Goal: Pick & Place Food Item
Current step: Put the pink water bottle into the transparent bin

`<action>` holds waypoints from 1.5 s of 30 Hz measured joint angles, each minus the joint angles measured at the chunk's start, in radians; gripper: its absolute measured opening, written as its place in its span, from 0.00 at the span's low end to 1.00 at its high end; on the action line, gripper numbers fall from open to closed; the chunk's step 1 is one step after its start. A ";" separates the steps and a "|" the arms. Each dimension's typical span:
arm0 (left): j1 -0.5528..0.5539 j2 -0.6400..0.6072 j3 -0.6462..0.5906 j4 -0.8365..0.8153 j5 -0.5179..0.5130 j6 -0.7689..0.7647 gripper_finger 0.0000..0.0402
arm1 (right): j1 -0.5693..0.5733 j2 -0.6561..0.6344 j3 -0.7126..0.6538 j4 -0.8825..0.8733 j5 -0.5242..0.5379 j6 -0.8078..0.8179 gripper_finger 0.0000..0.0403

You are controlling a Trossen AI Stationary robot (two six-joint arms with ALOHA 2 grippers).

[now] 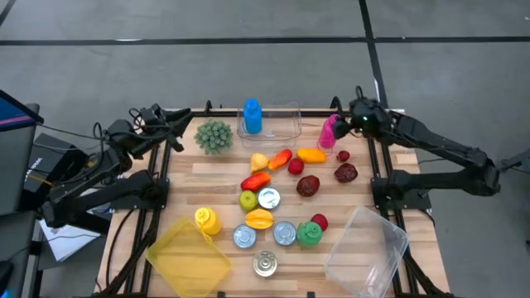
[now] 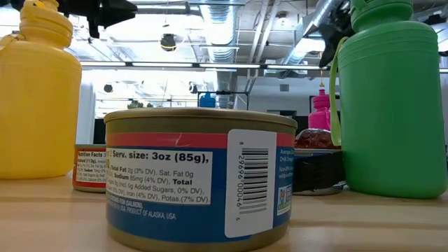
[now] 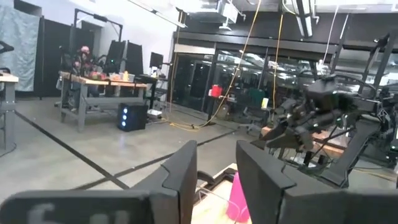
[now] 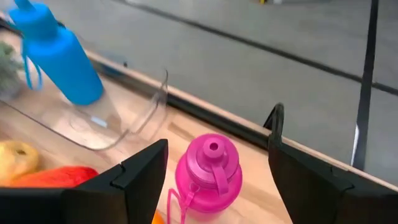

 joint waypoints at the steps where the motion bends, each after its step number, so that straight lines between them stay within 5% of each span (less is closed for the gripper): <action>1: 0.000 -0.004 -0.004 0.001 0.000 -0.001 0.23 | -0.010 0.016 0.000 0.001 -0.012 -0.002 0.67; 14: 0.000 -0.009 -0.008 0.017 0.000 -0.060 0.18 | -0.075 0.040 0.000 0.095 -0.092 0.081 0.69; 23: 0.000 -0.009 -0.008 0.017 0.000 -0.078 0.19 | -0.055 0.032 -0.111 0.199 -0.068 0.039 0.80; 30: 0.000 -0.009 -0.008 0.017 0.000 -0.078 0.19 | -0.056 -0.006 -0.231 0.386 -0.062 -0.006 0.81; 45: 0.000 -0.007 -0.008 0.014 0.000 -0.077 0.19 | -0.023 0.002 -0.274 0.422 -0.035 -0.066 0.81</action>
